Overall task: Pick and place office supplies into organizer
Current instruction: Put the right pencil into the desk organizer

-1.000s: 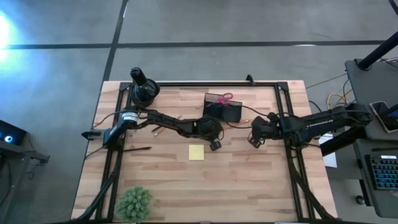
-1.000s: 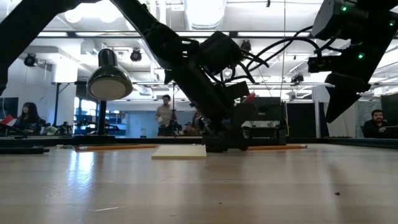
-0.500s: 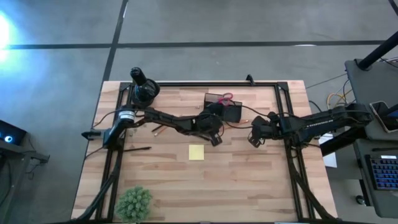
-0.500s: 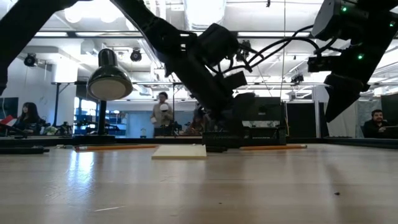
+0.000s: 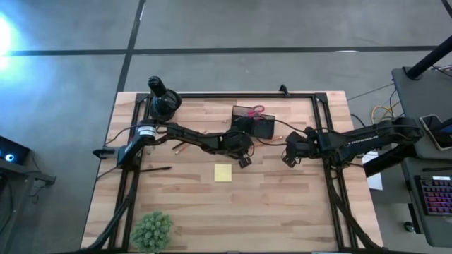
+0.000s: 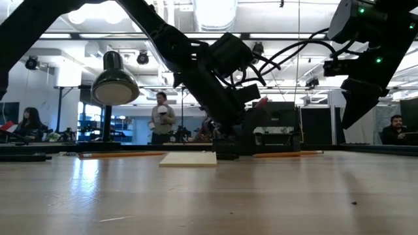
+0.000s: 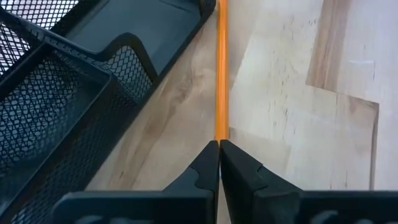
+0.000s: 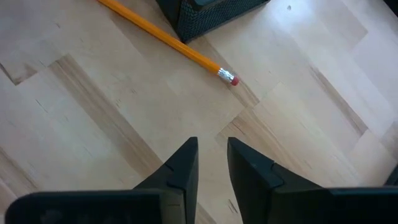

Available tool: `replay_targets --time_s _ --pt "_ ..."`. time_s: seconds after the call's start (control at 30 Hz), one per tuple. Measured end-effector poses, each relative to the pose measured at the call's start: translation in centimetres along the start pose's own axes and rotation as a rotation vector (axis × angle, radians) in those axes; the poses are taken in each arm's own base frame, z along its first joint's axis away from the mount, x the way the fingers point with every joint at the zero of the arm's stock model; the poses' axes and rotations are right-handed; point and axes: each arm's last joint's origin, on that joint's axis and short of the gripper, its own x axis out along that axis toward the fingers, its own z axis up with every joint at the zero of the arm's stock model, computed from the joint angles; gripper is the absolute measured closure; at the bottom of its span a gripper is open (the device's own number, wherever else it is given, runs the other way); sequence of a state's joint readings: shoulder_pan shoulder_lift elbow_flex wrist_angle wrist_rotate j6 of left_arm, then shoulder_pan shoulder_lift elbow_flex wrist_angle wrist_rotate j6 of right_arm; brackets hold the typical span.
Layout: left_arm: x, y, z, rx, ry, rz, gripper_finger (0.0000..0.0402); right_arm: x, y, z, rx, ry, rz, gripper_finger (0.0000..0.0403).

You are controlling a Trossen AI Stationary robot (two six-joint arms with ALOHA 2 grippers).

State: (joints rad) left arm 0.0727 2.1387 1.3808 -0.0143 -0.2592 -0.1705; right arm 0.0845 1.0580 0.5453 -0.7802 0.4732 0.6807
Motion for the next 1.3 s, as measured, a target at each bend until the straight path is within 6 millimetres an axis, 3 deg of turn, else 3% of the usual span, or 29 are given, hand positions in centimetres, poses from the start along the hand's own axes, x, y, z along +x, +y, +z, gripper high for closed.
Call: replay_targets --time_s 0.27,0.5,0.9,1.03,1.3 --pt "0.0 0.0 -0.1 -0.003 0.006 -0.019 0.0402 0.0 -0.1 0.1 -0.008 -0.018 -0.022 0.0322" --pt "0.1 0.0 -0.5 -0.002 0.015 -0.019 0.0402 0.3 -0.4 0.5 -0.13 -0.011 -0.012 0.0297" --pt "0.2 0.1 -1.3 0.001 0.027 -0.011 0.0402 3.6 -3.2 3.2 -0.034 0.06 0.031 0.0253" --pt "0.2 0.1 -1.3 0.0 0.022 -0.008 0.0402 4.4 -3.8 4.6 -0.122 0.075 0.039 0.0248" --pt "0.3 0.1 -1.3 -0.001 0.013 0.005 0.0402 5.0 -3.4 6.0 -0.486 0.092 0.042 0.0258"
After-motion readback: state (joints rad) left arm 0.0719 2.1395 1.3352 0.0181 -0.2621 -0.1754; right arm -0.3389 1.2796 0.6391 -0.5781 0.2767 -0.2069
